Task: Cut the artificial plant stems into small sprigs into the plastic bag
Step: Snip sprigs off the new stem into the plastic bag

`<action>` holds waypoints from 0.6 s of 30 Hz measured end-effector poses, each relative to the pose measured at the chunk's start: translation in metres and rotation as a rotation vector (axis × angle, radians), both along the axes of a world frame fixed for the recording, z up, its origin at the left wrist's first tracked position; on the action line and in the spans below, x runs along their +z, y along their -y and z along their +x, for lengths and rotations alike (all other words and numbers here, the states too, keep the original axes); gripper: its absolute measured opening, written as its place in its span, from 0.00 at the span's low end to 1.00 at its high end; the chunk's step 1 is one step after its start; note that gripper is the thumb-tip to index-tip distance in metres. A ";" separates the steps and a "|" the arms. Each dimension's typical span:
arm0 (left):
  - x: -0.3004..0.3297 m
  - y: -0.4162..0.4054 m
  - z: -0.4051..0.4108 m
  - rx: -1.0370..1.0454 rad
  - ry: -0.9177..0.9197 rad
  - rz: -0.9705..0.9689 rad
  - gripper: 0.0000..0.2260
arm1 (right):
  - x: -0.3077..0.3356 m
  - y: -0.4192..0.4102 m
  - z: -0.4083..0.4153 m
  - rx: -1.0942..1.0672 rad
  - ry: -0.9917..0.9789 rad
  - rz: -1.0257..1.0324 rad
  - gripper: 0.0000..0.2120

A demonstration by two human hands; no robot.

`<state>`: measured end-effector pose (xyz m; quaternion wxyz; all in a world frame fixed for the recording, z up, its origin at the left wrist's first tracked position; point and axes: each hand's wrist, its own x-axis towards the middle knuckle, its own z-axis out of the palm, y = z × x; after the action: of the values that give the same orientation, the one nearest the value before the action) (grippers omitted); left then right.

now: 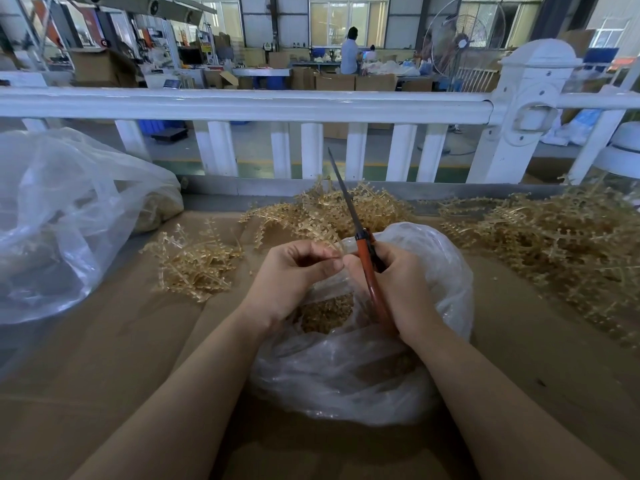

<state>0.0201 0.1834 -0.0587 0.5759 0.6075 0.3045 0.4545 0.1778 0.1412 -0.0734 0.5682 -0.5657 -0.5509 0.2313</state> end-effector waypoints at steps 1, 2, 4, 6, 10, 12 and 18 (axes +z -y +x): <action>0.000 0.001 0.000 -0.001 -0.011 0.012 0.03 | 0.000 0.000 0.000 -0.001 -0.004 -0.010 0.04; 0.000 0.001 0.000 -0.001 -0.020 0.024 0.04 | 0.000 0.000 0.000 -0.001 -0.004 -0.022 0.05; 0.000 0.002 0.000 -0.004 -0.022 0.032 0.05 | 0.000 0.001 0.001 -0.001 0.015 -0.028 0.05; 0.000 0.002 0.000 -0.018 -0.004 0.010 0.08 | -0.001 0.001 0.001 0.009 0.028 -0.014 0.03; 0.001 -0.001 -0.002 0.016 0.010 -0.032 0.06 | 0.000 0.003 -0.001 0.055 0.057 0.021 0.08; 0.000 -0.001 -0.003 0.031 0.014 -0.019 0.06 | 0.000 0.003 -0.002 0.065 0.089 0.026 0.08; 0.001 -0.001 -0.003 0.154 0.064 0.100 0.03 | -0.005 0.003 0.001 -0.146 0.298 0.050 0.07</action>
<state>0.0168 0.1848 -0.0580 0.5176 0.5954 0.3088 0.5312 0.1783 0.1382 -0.0786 0.5094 -0.6179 -0.5922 0.0890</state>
